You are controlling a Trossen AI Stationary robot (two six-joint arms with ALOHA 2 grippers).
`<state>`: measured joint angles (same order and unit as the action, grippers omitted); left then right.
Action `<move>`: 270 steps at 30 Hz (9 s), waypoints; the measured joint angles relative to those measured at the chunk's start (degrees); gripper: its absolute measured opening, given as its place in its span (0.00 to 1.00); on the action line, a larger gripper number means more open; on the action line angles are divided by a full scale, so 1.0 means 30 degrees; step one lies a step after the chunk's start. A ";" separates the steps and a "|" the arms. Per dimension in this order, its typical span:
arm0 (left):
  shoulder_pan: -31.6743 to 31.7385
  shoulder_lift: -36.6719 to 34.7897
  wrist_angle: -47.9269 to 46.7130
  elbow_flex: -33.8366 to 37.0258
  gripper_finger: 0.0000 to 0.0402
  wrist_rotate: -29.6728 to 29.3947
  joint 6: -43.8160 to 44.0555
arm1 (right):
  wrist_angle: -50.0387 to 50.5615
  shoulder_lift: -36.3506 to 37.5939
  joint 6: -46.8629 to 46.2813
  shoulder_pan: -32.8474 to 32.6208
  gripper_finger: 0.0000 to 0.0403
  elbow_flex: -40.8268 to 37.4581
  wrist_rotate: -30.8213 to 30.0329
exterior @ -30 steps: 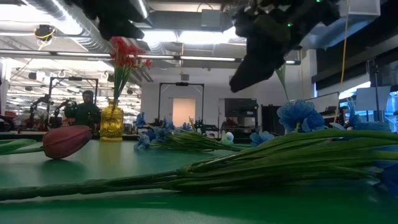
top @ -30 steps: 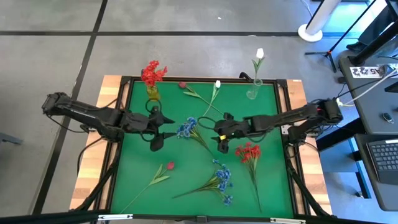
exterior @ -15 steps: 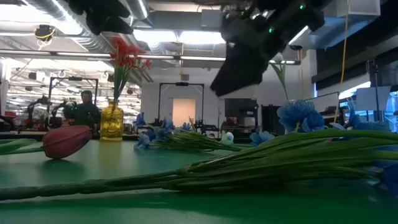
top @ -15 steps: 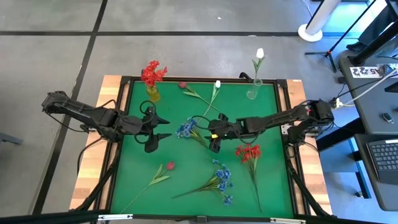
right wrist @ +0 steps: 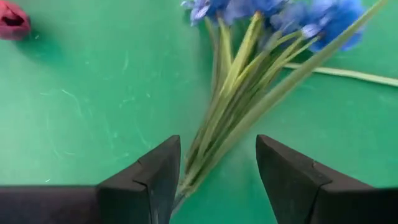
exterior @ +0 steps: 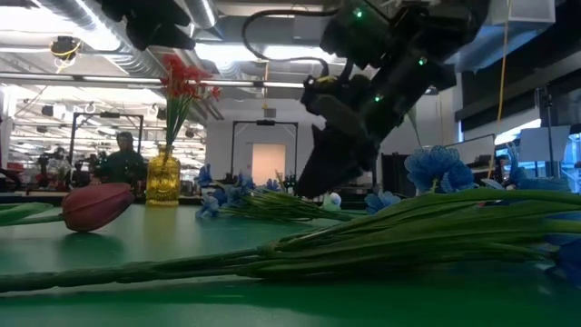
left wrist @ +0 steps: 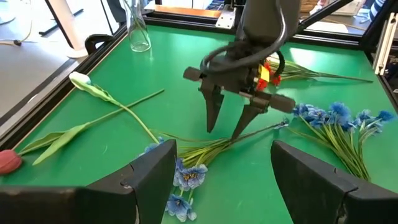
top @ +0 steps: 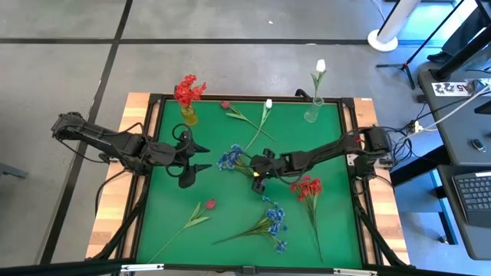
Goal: Sort flowers into vase by color
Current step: Put the top blue flowers into the transparent vase, then put the bottom red flower into the yellow vase
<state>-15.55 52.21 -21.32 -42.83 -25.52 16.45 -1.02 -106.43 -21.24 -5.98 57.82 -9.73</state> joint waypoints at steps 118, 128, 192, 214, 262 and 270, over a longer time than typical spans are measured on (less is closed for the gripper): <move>-0.1450 -0.0401 0.1057 0.0000 0.63 -0.1184 0.0394 | -2.0926 1.7784 0.7136 2.1515 0.02 -1.5278 0.4642; -0.1450 -0.0401 0.1050 0.0000 0.63 -0.1297 0.0325 | -2.4096 1.4592 0.7150 2.1515 0.02 -1.5278 0.4969; -0.1457 -0.0401 -0.0829 0.0000 0.63 -0.1275 0.2851 | -0.3879 2.6988 0.6722 2.1500 0.59 -1.5263 0.7808; -0.1450 0.2153 0.1666 0.0000 0.63 -0.1045 0.0733 | -0.3922 2.9463 0.3573 1.3592 0.55 -1.5256 1.2100; -0.3183 1.6570 0.1763 -0.5963 0.63 0.6997 0.4537 | -0.7932 2.6060 0.7550 0.3497 0.47 -1.5249 -0.0068; -0.4927 1.0940 -0.5524 -0.6011 0.63 0.4081 0.8596 | -0.7761 2.6060 0.7655 0.3497 0.47 -1.5249 -0.0061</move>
<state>-30.33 85.03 -37.89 -60.86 -13.27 42.24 -24.31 -28.25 1.73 4.51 12.08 -9.91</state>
